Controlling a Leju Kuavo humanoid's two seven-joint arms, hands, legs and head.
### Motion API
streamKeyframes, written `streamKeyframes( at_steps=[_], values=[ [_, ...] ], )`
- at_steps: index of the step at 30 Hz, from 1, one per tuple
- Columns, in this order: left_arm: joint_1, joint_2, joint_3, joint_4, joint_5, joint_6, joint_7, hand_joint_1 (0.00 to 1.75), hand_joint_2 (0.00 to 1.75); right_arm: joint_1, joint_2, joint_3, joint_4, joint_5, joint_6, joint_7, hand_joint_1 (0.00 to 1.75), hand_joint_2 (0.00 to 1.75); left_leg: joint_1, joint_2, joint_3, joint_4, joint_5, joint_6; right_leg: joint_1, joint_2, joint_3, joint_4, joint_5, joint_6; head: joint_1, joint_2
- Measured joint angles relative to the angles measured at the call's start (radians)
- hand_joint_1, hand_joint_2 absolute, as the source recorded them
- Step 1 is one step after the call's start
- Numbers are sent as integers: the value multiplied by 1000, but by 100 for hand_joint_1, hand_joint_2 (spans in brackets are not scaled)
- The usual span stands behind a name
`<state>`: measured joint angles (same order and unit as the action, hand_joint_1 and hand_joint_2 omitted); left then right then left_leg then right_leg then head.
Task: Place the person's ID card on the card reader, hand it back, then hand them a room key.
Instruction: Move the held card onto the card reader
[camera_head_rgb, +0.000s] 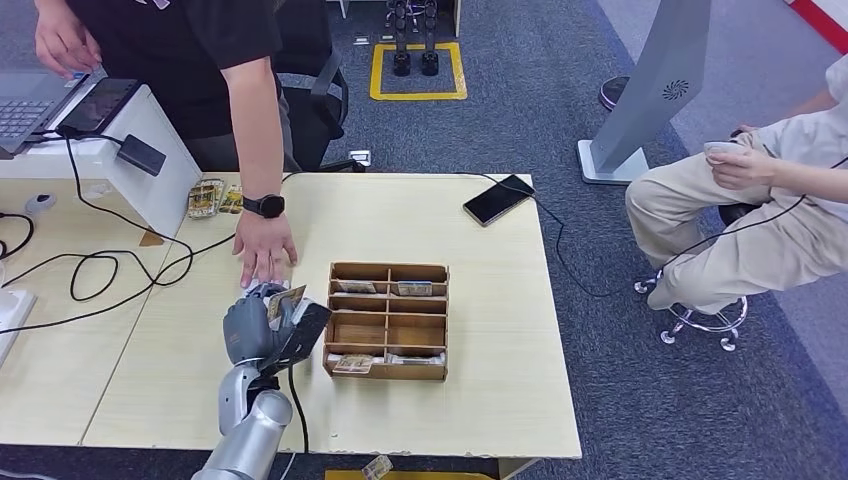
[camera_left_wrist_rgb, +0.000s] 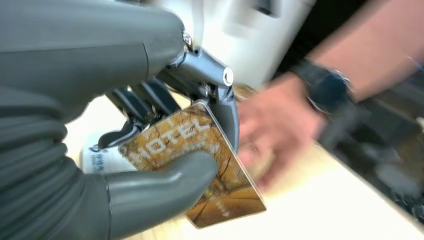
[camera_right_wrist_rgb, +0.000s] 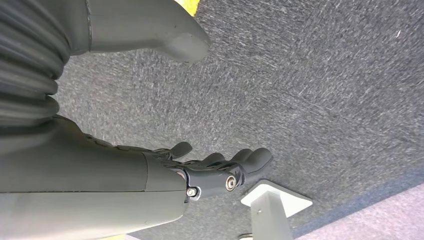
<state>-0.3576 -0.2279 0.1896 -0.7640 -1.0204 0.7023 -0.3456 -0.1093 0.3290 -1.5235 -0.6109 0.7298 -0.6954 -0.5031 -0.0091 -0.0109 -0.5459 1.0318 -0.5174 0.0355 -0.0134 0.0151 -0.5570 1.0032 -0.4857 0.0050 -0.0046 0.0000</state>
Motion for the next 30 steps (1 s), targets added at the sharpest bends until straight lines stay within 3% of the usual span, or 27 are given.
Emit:
streamKeyframes(
  at_steps=[11, 16, 24, 27, 30],
  values=[
    [-1, -38, 94, -7, 39, 0, -32, 175, 175, -5, 1, -15, 1, 0, 0, 1, 0, 175, 0, 0, 0, 0, 0, 0, 0, 0, 0, 0, 0, 0, 0, 0],
    [-17, -51, 138, -10, 151, 0, -112, 175, 175, -6, 1, -15, 1, -10, 0, 12, 0, 175, 0, 0, 0, 0, 0, 0, 0, 0, 0, 0, 0, 0, 0, 0],
    [-28, -89, 244, -92, 134, 0, -287, 175, 175, -8, 1, -15, 1, -26, 0, 2, 0, 175, 0, 0, 0, 0, 0, 0, 0, 0, 0, 0, 0, 0, 0, 0],
    [-20, -94, 248, -165, 69, 0, -268, 175, 175, -10, 1, -15, 9, -38, 0, -16, 0, 175, 0, 0, 0, 0, 0, 0, 0, 0, 0, 0, 0, 0, 0, 0],
    [-15, -95, 247, -221, -94, -1, -169, 175, 175, -12, 0, -15, 21, -37, 0, -23, 0, 175, 0, -1, 0, 0, 0, 0, 0, -1, 0, 0, 0, 0, 0, 0]
  ],
)
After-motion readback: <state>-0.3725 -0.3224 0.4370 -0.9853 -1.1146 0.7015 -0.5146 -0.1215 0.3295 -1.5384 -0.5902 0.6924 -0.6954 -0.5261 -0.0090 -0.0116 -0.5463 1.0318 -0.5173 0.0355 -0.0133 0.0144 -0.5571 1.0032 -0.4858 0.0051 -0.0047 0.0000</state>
